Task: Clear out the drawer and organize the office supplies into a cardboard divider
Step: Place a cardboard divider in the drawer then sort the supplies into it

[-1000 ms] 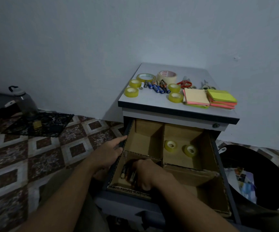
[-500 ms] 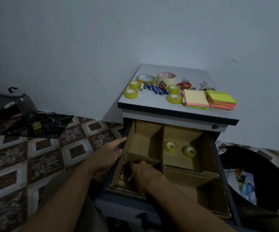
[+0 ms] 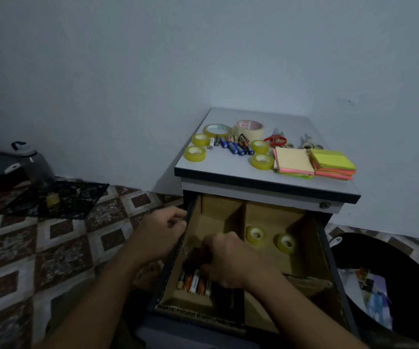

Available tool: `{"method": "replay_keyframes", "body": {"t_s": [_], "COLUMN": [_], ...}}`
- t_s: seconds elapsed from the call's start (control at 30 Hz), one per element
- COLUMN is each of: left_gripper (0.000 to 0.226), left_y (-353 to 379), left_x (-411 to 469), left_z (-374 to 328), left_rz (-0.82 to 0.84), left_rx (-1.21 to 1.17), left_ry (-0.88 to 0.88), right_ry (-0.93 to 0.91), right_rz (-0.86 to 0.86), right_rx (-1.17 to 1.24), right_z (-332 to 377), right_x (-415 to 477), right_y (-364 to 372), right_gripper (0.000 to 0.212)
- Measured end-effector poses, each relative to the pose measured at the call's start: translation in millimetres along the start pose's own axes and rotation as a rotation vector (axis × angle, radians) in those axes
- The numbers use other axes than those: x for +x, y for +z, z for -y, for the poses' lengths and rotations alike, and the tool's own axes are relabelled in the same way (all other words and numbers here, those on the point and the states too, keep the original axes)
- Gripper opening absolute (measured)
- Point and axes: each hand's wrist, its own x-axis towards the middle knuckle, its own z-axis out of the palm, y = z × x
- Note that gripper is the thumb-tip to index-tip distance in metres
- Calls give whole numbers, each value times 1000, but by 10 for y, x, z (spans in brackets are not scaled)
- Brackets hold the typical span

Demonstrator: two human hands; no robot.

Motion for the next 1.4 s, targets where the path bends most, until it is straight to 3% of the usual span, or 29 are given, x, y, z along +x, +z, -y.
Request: {"method": "replay_keyframes", "body": {"t_s": [0.1,0.27,0.57,0.9,1.1,1.4], "left_gripper": [14,9,22,37,38,33], "left_y": [-143,-313,-330,-109,-26,-48], "left_x": [105,450,1436,2018,2146,2090], "left_z": [-223,-596,-965,-1235,-1180,-1122], "left_rz": [-129,-246,-249,-97,-95,-100], "left_rx": [-37,23,209,727,819,760], "left_ry": [88,222,222,251,248,323], "right_ry": [-44,-63,-20,-33,-50,-47], "right_rz": [-64,-173,-496,-430,-405,-442], "right_rx": [97,129,-56,-310,-358,-320], "right_z": [-31,-173,-517,-575,-594,-595], "right_x": [-29,112,729,1208,1222,1215], "right_y": [-331,-974,-1734,-1719,-1682,-1652], "right_gripper": [21,17,26,34,36,32]}}
